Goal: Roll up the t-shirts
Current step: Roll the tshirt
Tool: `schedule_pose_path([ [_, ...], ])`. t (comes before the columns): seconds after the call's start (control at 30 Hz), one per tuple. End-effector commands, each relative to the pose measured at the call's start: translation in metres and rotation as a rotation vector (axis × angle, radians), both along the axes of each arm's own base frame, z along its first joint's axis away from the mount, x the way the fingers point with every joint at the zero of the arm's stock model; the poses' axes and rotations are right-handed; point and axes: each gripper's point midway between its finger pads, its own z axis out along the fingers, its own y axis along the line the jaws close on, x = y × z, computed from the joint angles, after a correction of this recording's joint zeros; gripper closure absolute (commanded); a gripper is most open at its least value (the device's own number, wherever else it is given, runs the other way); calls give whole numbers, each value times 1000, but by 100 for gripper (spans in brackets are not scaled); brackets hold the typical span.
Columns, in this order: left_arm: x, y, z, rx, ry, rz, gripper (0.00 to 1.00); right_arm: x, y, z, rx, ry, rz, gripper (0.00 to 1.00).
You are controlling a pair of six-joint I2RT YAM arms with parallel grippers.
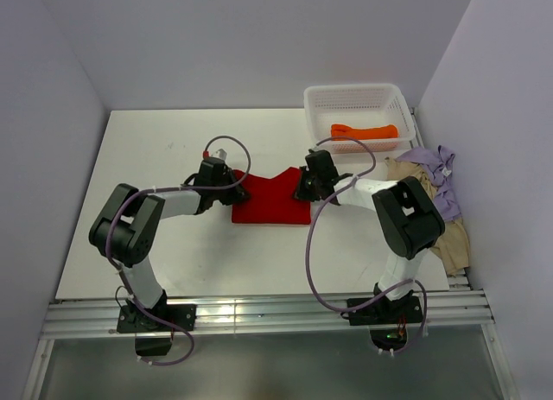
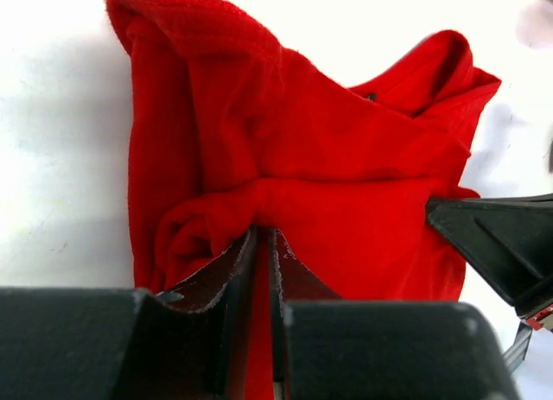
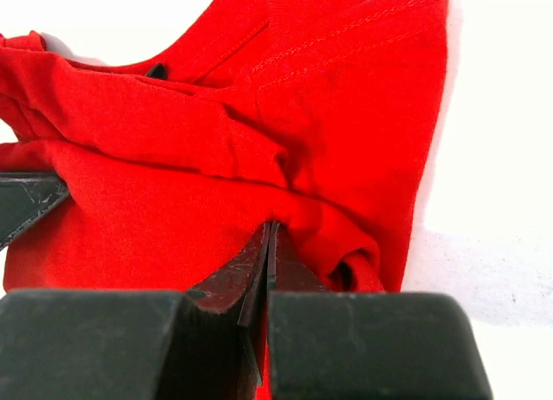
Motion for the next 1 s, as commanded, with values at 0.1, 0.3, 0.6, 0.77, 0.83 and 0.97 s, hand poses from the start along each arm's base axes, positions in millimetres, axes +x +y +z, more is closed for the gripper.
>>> schedule_pose_path([
  [0.1, 9, 10, -3, 70, -38, 33, 84, -16, -9, -19, -20, 25, -37, 100],
  [0.3, 6, 5, 5, 87, -85, -47, 88, -67, 12, -26, -57, 32, 12, 100],
  [0.6, 6, 4, 32, 110, -168, -95, 85, -134, 35, 0, -67, -32, 52, 92],
  [0.77, 5, 3, 71, 90, -205, -96, 64, -137, 34, 30, -89, -98, 74, 73],
  [0.83, 2, 8, 95, 84, -242, -77, 53, -136, 31, 44, -107, -139, 93, 63],
  [0.97, -8, 31, 122, 130, -248, 8, 41, -135, 43, 73, -119, -232, 194, 45],
])
